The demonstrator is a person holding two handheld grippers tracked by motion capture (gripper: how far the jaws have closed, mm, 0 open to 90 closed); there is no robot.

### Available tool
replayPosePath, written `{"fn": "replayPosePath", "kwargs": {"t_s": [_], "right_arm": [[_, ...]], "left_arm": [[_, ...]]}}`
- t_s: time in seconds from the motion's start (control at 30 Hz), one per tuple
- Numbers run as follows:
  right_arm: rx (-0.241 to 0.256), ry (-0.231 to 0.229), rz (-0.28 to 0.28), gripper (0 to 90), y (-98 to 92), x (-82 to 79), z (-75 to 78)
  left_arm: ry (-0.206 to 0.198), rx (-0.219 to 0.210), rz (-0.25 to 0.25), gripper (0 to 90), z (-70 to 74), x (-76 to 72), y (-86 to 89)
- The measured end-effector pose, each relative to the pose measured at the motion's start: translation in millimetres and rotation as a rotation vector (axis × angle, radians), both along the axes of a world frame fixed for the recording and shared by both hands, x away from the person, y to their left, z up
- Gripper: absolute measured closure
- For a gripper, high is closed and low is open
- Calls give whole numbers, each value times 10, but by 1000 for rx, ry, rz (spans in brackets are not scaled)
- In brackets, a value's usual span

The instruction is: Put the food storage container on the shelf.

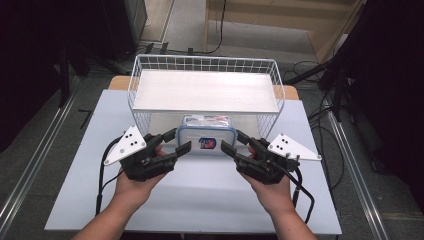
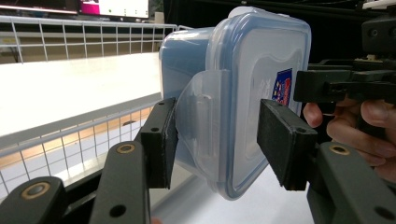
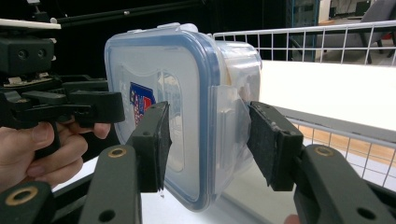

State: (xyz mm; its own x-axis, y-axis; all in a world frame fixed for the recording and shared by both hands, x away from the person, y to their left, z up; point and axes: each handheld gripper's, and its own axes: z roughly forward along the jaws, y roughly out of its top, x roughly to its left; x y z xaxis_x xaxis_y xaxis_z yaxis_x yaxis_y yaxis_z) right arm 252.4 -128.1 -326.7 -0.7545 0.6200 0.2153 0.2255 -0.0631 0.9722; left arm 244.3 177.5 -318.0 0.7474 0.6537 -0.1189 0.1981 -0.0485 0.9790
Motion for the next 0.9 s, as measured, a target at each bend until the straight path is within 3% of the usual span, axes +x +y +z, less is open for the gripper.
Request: {"fn": "replayPosePath", "kwargs": {"t_s": [0.2,0.4,0.9], "right_arm": [[7,3,-11,511,-23,56,46],[21,2,-10,519,-41,141,93],[0,13,-25,520,-6,636,208]], "left_arm": [[8,5,-11,492,60,103,-19],[10,-17,-26,492,76,218,-8],[21,-44,-26,490,113,753,25]]}}
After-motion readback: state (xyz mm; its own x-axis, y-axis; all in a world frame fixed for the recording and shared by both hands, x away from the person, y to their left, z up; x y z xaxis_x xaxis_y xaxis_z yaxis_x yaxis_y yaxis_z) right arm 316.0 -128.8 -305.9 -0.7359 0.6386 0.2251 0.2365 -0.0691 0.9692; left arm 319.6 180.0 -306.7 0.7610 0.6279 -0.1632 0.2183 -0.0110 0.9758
